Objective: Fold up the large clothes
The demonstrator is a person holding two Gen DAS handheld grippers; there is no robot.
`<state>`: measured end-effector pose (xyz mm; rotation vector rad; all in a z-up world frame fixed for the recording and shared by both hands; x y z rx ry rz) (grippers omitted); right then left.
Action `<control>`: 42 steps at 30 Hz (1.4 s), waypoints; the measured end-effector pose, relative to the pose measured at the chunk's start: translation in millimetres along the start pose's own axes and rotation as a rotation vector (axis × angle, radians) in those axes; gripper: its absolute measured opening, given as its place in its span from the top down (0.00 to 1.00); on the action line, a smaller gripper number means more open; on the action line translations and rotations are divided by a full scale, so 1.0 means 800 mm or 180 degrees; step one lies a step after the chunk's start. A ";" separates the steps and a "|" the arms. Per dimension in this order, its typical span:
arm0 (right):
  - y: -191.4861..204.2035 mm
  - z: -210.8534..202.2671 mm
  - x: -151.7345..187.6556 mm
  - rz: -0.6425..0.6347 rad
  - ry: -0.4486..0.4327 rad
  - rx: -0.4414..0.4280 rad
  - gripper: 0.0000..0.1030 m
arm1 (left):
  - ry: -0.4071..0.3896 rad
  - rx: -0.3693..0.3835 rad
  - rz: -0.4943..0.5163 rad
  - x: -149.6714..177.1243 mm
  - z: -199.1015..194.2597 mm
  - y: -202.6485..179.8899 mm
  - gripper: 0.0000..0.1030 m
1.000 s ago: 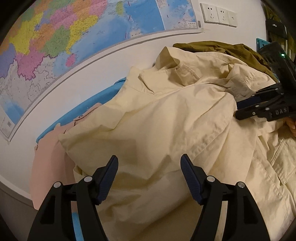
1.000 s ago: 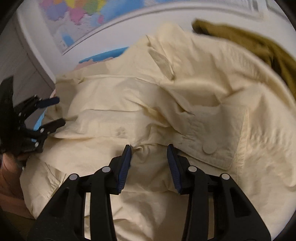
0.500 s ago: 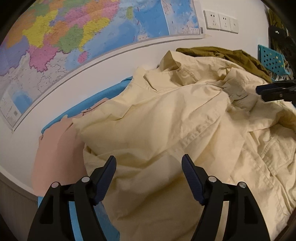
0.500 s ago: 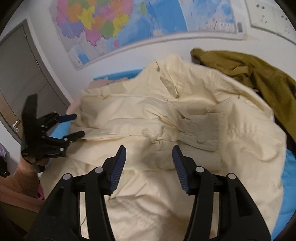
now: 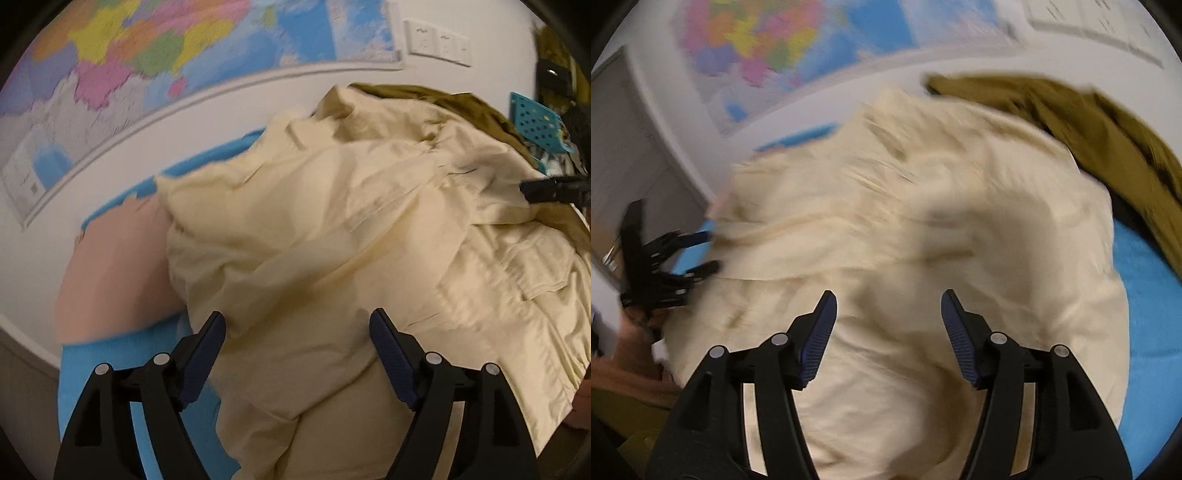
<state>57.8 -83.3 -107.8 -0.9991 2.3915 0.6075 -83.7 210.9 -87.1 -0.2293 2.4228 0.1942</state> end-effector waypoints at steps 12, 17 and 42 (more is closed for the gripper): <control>-0.004 -0.094 0.022 0.0170 -0.0601 -0.0252 0.32 | -0.0120 0.0392 -0.0834 0.044 -0.052 0.079 0.17; -0.033 -0.143 0.065 0.0402 -0.0788 -0.0248 0.14 | -0.0007 0.0775 -0.1277 0.084 -0.061 0.104 0.15; -0.006 -0.090 0.150 0.0453 -0.0479 -0.1133 0.42 | 0.0222 0.1957 -0.1188 0.111 -0.043 0.003 0.07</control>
Point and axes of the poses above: each gripper's, at about its wrist camera, not at the fingertips, and z roughly the way its jaws point, y to its left, x to its underside, the point moved 5 cm from there along z, roughly the way its jaws point, and after that the axes turned 7 degrees about -z, right-handed, at the moved point
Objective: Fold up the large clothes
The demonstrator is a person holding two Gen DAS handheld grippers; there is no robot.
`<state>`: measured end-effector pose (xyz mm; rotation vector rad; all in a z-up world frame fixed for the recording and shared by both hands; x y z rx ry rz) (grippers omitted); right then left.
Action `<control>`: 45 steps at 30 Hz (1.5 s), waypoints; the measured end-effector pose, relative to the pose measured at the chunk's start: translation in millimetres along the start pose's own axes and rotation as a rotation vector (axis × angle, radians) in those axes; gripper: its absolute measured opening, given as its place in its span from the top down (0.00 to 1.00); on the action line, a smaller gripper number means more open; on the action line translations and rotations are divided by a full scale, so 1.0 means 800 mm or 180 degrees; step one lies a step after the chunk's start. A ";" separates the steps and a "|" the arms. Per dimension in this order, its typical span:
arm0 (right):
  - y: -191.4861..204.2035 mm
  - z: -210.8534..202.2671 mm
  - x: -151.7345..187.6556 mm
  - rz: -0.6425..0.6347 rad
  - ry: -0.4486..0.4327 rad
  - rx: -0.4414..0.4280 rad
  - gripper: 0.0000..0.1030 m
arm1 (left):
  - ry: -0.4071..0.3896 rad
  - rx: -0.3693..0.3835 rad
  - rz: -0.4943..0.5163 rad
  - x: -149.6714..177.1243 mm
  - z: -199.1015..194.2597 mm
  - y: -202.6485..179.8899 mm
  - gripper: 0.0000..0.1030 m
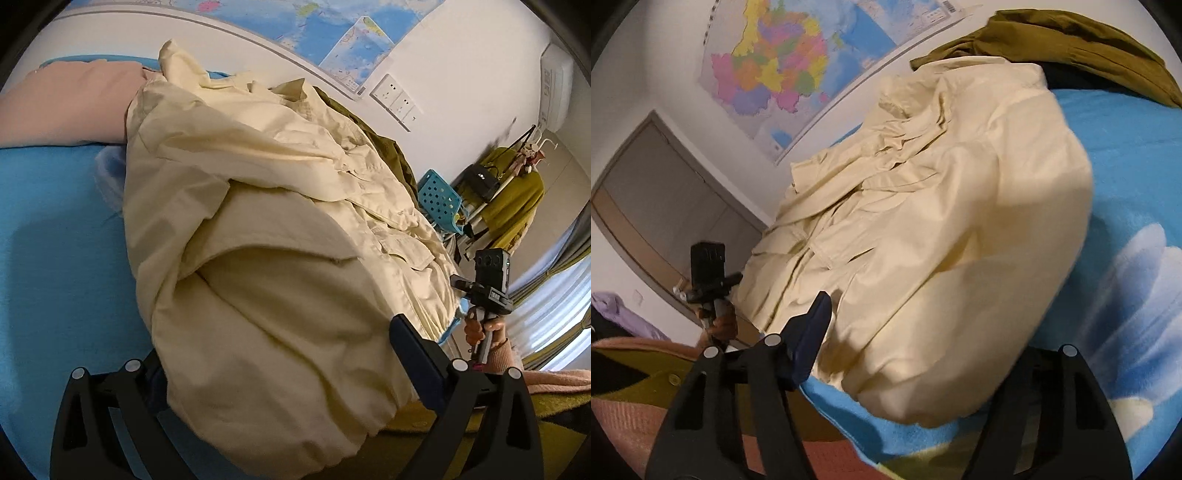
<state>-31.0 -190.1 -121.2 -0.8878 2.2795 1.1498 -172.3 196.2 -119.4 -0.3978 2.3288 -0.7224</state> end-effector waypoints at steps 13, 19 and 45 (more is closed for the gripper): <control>0.077 -0.067 -0.034 -0.0133 -0.0621 -0.0422 0.85 | -0.0280 -0.0128 -0.0344 -0.026 -0.065 -0.006 0.76; 0.132 -0.119 -0.038 -0.0473 -0.0853 -0.0439 0.85 | -0.0447 0.0031 -0.0284 -0.026 -0.122 -0.026 0.77; 0.117 -0.100 -0.096 -0.0199 -0.1049 -0.0267 0.84 | -0.0325 -0.0102 -0.0326 -0.075 -0.111 -0.019 0.77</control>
Point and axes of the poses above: each gripper's, at about its wrist camera, not at the fingertips, and z roughly the way its jaws point, y to its left, x to its underside, the point moved 5 cm from there along z, roughly the way its jaws point, and after that the axes turned 7 degrees about -z, right-handed, at the moved point
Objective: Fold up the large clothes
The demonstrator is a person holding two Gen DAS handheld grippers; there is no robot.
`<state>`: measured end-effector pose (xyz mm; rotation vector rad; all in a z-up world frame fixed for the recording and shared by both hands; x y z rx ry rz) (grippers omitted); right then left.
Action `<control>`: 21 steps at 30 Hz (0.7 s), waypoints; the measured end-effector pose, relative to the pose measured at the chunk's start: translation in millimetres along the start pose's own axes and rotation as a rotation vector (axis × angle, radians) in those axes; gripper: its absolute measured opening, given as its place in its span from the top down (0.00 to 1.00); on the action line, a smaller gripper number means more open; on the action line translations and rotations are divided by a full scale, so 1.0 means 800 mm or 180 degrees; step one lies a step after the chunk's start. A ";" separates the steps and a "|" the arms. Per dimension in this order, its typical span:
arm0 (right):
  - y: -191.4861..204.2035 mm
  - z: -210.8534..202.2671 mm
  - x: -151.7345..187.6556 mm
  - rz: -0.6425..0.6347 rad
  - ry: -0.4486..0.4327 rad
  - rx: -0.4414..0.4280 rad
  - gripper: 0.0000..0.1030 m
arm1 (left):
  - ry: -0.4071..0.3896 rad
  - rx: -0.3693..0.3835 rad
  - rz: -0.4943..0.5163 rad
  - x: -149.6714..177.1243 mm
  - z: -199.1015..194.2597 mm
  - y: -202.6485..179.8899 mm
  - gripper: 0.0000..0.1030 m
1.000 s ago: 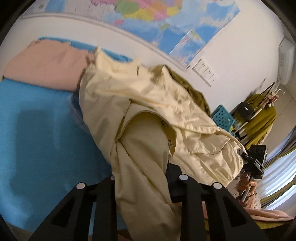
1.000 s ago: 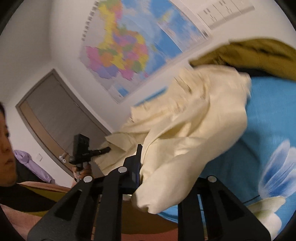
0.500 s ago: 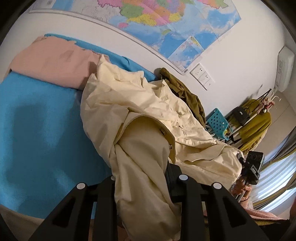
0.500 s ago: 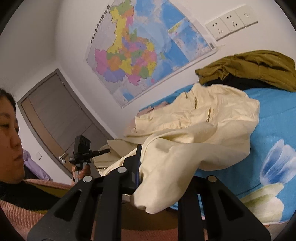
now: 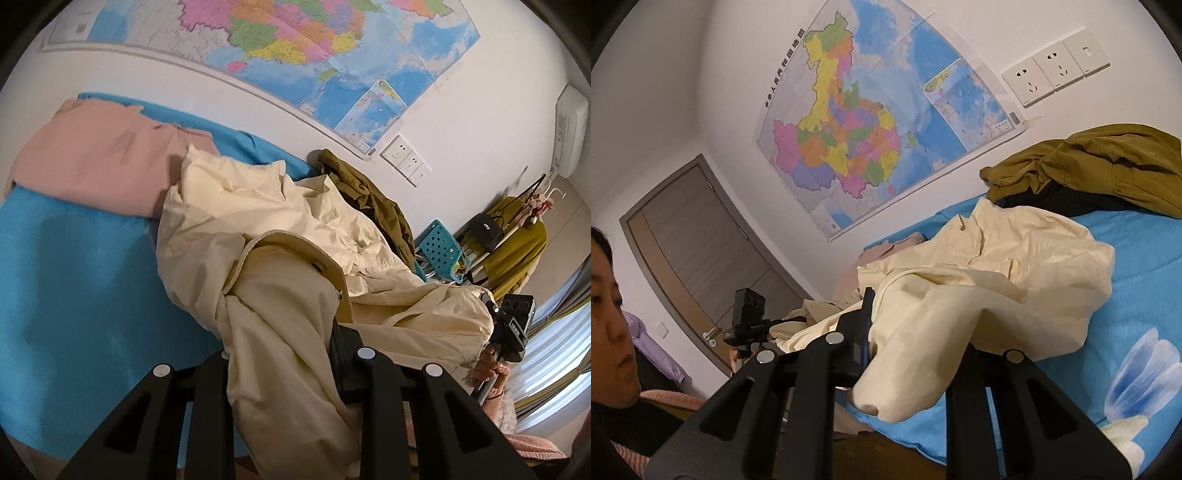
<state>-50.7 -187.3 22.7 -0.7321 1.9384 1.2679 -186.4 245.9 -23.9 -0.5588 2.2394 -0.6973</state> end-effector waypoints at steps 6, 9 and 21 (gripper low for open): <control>-0.009 0.005 -0.010 0.0043 -0.0049 0.0029 0.84 | 0.0007 -0.0088 0.0116 -0.012 0.002 -0.008 0.77; -0.011 0.007 -0.016 0.0038 -0.0093 0.0041 0.84 | 0.0006 -0.0139 0.0174 -0.017 0.003 -0.013 0.76; -0.019 0.022 -0.040 0.0007 -0.0119 0.0114 0.84 | -0.0024 -0.0313 0.0376 -0.031 0.008 -0.022 0.76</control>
Point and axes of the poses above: each gripper's, at about its wrist camera, not at the fingertips, and z roughly the way its jaws point, y to its left, x to its underside, the point moved 5 cm from there along z, roughly the way its jaws point, and after that the axes turned 7 degrees about -z, right-handed, at the moved point
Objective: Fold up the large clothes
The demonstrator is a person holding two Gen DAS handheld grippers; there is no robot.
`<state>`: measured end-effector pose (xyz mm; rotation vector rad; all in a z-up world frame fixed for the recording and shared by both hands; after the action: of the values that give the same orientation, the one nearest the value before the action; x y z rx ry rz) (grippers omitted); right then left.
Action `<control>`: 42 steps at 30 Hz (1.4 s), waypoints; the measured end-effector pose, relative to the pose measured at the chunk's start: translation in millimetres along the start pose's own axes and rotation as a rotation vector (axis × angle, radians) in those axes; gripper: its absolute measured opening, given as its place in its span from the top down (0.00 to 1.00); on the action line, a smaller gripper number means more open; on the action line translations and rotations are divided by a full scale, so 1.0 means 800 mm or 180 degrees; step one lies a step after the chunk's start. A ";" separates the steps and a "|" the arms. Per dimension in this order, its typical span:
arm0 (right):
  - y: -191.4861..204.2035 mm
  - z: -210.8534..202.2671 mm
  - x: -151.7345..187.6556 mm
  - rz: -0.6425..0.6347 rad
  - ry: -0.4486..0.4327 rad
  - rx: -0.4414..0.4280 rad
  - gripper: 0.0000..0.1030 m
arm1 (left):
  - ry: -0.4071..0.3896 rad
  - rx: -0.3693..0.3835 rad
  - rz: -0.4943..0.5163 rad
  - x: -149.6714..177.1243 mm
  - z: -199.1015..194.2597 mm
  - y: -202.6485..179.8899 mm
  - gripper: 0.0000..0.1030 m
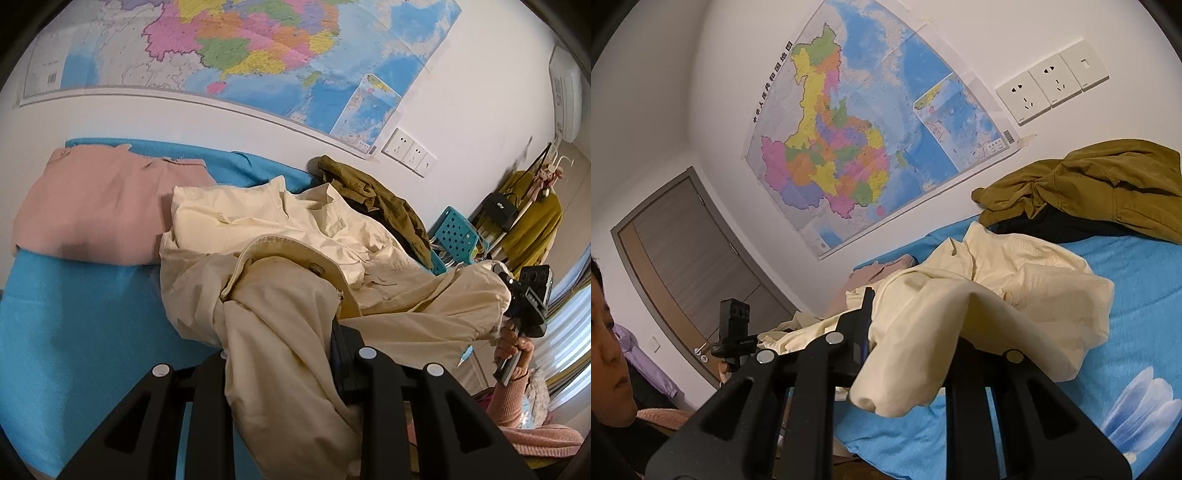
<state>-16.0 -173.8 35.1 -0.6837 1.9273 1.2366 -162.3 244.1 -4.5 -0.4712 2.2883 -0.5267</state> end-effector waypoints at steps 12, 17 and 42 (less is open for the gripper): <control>-0.005 0.013 -0.022 -0.0043 -0.0009 0.0051 0.84 | 0.0022 -0.0149 0.0169 -0.020 0.007 -0.010 0.75; -0.010 0.019 -0.028 -0.0033 -0.0006 0.0077 0.84 | 0.0022 -0.0189 0.0220 -0.026 0.011 -0.013 0.75; -0.020 0.031 -0.046 -0.0012 -0.0001 0.0107 0.84 | 0.0012 -0.0264 0.0279 -0.041 0.018 -0.018 0.75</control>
<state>24.6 -155.7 49.6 -0.6696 1.9414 1.1991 -127.6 244.7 12.4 -0.4082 2.3295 -0.3908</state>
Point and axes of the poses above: each gripper's, at about its wrist camera, not at the fingertips, and z roughly the way its jaws point, y to its left, x to its underside, the point moved 5 cm from there along z, roughly the way its jaws point, and after that the axes turned 7 degrees about -z, right-handed, at the moved point
